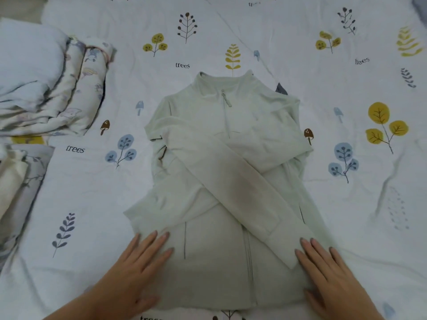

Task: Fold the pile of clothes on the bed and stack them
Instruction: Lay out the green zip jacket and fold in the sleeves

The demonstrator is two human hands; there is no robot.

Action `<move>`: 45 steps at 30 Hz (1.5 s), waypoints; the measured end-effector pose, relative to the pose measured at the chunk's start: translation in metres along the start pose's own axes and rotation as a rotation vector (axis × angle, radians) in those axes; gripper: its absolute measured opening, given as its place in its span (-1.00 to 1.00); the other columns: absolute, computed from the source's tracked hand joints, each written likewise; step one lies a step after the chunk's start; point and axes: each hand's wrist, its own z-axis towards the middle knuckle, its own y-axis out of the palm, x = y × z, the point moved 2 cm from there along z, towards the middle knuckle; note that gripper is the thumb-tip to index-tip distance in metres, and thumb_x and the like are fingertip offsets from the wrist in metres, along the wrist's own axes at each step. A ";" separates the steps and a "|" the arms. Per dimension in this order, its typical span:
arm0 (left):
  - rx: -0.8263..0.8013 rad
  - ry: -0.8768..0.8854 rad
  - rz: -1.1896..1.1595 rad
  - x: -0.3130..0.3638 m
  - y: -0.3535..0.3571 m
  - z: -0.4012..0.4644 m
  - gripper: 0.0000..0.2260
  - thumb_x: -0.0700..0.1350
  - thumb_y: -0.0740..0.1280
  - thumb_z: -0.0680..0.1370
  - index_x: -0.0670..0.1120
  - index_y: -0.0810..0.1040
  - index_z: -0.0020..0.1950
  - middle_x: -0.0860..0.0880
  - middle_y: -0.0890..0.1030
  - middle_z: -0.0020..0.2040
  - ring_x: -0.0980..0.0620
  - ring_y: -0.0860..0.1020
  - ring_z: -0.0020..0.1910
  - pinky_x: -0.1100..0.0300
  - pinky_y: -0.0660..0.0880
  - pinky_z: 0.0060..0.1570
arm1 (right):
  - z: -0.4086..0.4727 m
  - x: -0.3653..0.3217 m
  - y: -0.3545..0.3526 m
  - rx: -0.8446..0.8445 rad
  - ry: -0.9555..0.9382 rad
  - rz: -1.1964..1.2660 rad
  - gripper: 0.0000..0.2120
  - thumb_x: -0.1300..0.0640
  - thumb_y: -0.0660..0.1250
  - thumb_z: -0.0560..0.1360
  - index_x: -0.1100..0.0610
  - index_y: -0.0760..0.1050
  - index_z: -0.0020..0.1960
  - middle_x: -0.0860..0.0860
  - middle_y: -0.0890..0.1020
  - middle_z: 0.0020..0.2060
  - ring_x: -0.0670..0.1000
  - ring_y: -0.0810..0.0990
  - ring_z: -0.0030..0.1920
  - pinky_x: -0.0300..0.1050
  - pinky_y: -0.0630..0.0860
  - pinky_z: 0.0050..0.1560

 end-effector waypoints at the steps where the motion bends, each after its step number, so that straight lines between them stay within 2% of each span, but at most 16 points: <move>1: -0.053 0.011 0.002 0.000 0.008 -0.009 -0.17 0.33 0.28 0.27 -0.10 0.31 0.43 -0.18 0.19 0.50 -0.17 0.12 0.47 -0.01 0.00 0.39 | -0.004 0.001 0.001 -0.033 -0.022 -0.019 -0.10 -0.02 0.18 0.16 0.06 0.05 0.49 0.01 -0.01 0.53 0.01 -0.04 0.53 -0.01 0.02 0.39; 4: -0.155 0.027 0.014 -0.002 0.024 -0.024 -0.04 0.31 0.39 0.11 -0.09 0.29 0.42 -0.15 0.02 0.54 -0.15 0.02 0.50 -0.02 -0.03 0.38 | -0.011 0.007 -0.001 -0.088 -0.055 -0.076 -0.02 0.11 0.19 0.08 0.11 0.03 0.50 0.03 -0.01 0.53 0.03 -0.06 0.53 0.02 0.01 0.40; 7: -0.150 -0.021 0.022 0.003 0.030 -0.030 -0.02 0.10 0.47 0.06 -0.09 0.26 0.44 -0.19 0.14 0.51 -0.23 0.09 0.46 -0.01 -0.05 0.39 | -0.011 0.011 -0.003 -0.048 -0.036 -0.093 -0.09 0.17 0.09 0.15 0.10 0.01 0.52 0.00 0.00 0.53 0.03 -0.07 0.53 0.03 0.01 0.41; 11: 0.129 -0.060 0.080 0.011 0.040 -0.038 -0.55 -0.24 -0.08 0.53 -0.08 0.25 0.41 -0.16 0.31 0.39 -0.17 -0.04 0.52 0.03 -0.06 0.43 | -0.007 0.010 -0.011 0.058 0.011 -0.150 -0.26 0.30 -0.01 0.22 0.13 0.19 0.43 0.10 0.18 0.47 0.13 0.01 0.51 0.10 0.01 0.39; 13: 0.225 -0.066 0.065 0.011 0.044 -0.043 -0.57 -0.21 -0.22 0.61 -0.11 0.33 0.32 -0.15 0.33 0.38 -0.20 0.07 0.49 0.07 0.02 0.40 | -0.011 0.012 -0.020 0.097 0.063 -0.162 -0.35 0.34 -0.01 0.25 0.13 0.30 0.34 0.14 0.34 0.35 0.17 0.18 0.41 0.06 0.00 0.40; 18: 0.261 -0.035 -0.147 0.008 0.011 -0.037 -0.74 -0.06 0.15 0.44 -0.05 0.42 0.11 -0.07 0.43 0.16 -0.03 0.38 0.25 0.29 0.51 0.01 | -0.022 0.029 -0.033 0.105 0.055 -0.047 -0.68 0.13 -0.12 0.64 0.06 0.40 0.14 0.12 0.52 0.19 0.07 0.34 0.31 -0.26 0.04 0.39; 20: 0.286 -0.102 -0.275 0.004 -0.006 -0.035 -0.81 0.05 0.16 0.50 0.06 0.44 0.06 0.07 0.46 0.11 0.25 0.34 0.30 0.46 0.39 0.08 | -0.022 0.037 -0.038 0.060 0.098 0.067 -0.69 -0.01 -0.08 0.64 -0.06 0.44 0.08 -0.04 0.64 0.07 -0.19 0.34 0.34 -0.35 0.18 0.30; 23: 0.371 -0.369 -0.508 -0.002 -0.036 -0.029 -0.78 0.04 0.22 0.33 0.15 0.47 -0.04 0.26 0.53 -0.04 0.49 0.45 -0.17 0.64 0.31 -0.19 | -0.007 0.042 -0.064 0.071 0.281 0.344 -0.84 -0.15 0.17 0.55 -0.40 0.48 -0.02 -0.48 0.53 0.00 -0.54 0.38 0.09 -0.60 0.29 0.04; 25: 0.485 -0.550 -0.570 -0.008 -0.060 -0.020 -0.81 0.07 0.20 0.28 0.19 0.47 -0.14 0.32 0.56 -0.19 0.41 0.48 -0.35 0.56 0.34 -0.35 | 0.009 0.049 -0.075 0.107 0.441 0.593 -0.47 0.26 0.38 0.47 -0.43 0.54 -0.26 -0.41 0.60 -0.27 -0.48 0.52 -0.23 -0.59 0.36 -0.16; 27: 0.585 -0.639 -0.646 -0.018 -0.079 -0.005 -0.84 0.11 0.18 0.29 0.14 0.50 -0.22 0.24 0.59 -0.27 0.30 0.51 -0.35 0.49 0.35 -0.36 | 0.027 0.055 -0.090 0.112 0.556 0.827 -0.40 0.56 0.36 0.34 -0.20 0.64 -0.33 -0.16 0.67 -0.38 -0.29 0.57 -0.36 -0.52 0.38 -0.27; 30: 0.735 -0.729 -0.798 -0.039 -0.100 0.027 -0.89 0.06 0.27 0.37 0.07 0.54 -0.25 0.12 0.60 -0.30 0.19 0.51 -0.37 0.39 0.36 -0.39 | 0.062 0.063 -0.116 0.222 0.627 1.010 -0.70 0.40 0.35 0.41 0.04 0.66 -0.29 0.03 0.69 -0.30 -0.15 0.60 -0.32 -0.46 0.43 -0.28; 32: 0.799 -0.789 -0.866 -0.060 -0.107 0.048 -0.86 -0.17 0.34 0.49 -0.03 0.54 -0.26 0.12 0.59 -0.35 0.25 0.47 -0.41 0.47 0.33 -0.41 | 0.088 0.070 -0.130 0.316 0.641 1.168 -0.89 0.01 0.46 0.36 0.04 0.67 -0.21 0.02 0.71 -0.22 -0.12 0.65 -0.25 -0.40 0.53 -0.22; 34: 0.868 -0.848 -0.851 -0.083 -0.115 0.067 -0.79 -0.25 0.25 0.56 -0.09 0.51 -0.26 0.06 0.59 -0.36 0.22 0.43 -0.41 0.50 0.30 -0.40 | 0.113 0.082 -0.137 0.353 0.617 1.189 -0.51 -0.36 0.48 0.06 -0.05 0.67 -0.18 -0.08 0.70 -0.23 -0.15 0.65 -0.26 -0.36 0.56 -0.23; 38: 0.983 -0.902 -0.773 -0.125 -0.130 0.107 -0.80 -0.16 0.22 0.60 -0.24 0.49 -0.16 -0.17 0.53 -0.26 0.10 0.41 -0.26 0.47 0.31 -0.32 | 0.170 0.117 -0.142 0.533 0.733 1.202 -0.88 0.02 0.37 0.44 0.01 0.64 -0.22 -0.19 0.66 -0.35 -0.19 0.59 -0.31 -0.41 0.52 -0.29; 42: 1.015 -0.899 -0.608 -0.165 -0.146 0.147 -0.75 -0.10 0.20 0.60 -0.22 0.43 -0.21 -0.07 0.40 -0.41 0.09 0.30 -0.36 0.19 0.23 -0.34 | 0.227 0.151 -0.142 0.584 0.789 1.076 -0.79 0.24 0.26 0.55 0.03 0.52 -0.22 -0.28 0.60 -0.46 -0.07 0.51 -0.25 -0.32 0.51 -0.24; 45: 0.977 -0.907 -0.505 -0.196 -0.154 0.171 -0.71 -0.10 0.19 0.61 -0.28 0.41 -0.21 -0.19 0.42 -0.38 -0.12 0.37 -0.29 0.08 0.20 -0.28 | 0.266 0.160 -0.151 0.624 0.778 0.981 -0.84 0.26 0.25 0.54 0.09 0.53 -0.17 -0.23 0.57 -0.46 -0.05 0.42 -0.29 -0.34 0.39 -0.27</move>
